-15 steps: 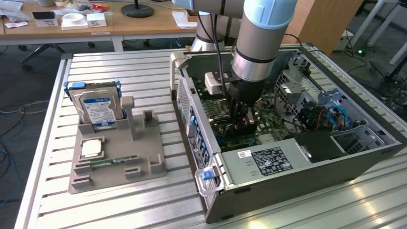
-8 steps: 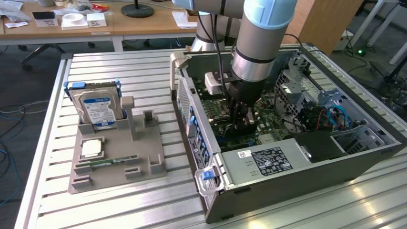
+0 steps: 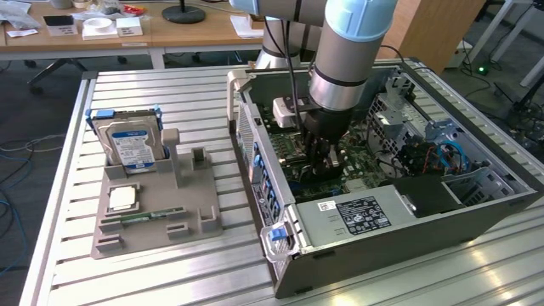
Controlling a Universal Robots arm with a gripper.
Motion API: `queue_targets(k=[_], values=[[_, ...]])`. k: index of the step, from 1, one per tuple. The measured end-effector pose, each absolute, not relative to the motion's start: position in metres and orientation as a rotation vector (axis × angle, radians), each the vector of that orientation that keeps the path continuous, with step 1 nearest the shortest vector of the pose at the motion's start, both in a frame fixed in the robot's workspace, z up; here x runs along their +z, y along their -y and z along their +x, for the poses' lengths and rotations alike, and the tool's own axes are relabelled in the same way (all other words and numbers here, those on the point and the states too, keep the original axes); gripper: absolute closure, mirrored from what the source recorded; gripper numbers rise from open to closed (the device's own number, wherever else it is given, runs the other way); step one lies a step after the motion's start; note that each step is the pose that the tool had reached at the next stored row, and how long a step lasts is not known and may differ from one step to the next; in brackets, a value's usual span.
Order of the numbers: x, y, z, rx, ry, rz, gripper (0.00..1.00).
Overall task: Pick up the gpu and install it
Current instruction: 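Insert the gpu into the slot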
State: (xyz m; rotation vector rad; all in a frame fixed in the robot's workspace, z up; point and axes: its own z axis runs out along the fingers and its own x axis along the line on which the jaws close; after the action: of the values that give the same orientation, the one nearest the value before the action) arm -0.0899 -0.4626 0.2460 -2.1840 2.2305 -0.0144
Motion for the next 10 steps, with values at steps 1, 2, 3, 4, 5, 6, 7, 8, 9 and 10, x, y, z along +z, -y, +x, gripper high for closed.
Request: queue_targets(k=[1,2,3,4,5,6,7,8,9,10], values=[[0.2463,0.4626,-0.0897,-0.015,-2.23,-2.185,0.69],[0.2464,0.4627,-0.0895,-0.015,-2.23,-2.185,0.62],[0.2464,0.4627,-0.0895,-0.015,-2.23,-2.186,0.56],[0.2464,0.4627,-0.0895,-0.015,-2.23,-2.185,0.5],[0.2465,0.4627,-0.0895,-0.015,-2.23,-2.186,0.5],[0.2465,0.4627,-0.0895,-0.015,-2.23,-2.186,0.5],[0.2465,0.4627,-0.0895,-0.015,-2.23,-2.186,0.5],[0.2465,0.4627,-0.0895,-0.015,-2.23,-2.186,0.44],[0.2465,0.4627,-0.0895,-0.015,-2.23,-2.186,0.44],[0.2467,0.4627,-0.0895,-0.015,-2.23,-2.185,0.44]])
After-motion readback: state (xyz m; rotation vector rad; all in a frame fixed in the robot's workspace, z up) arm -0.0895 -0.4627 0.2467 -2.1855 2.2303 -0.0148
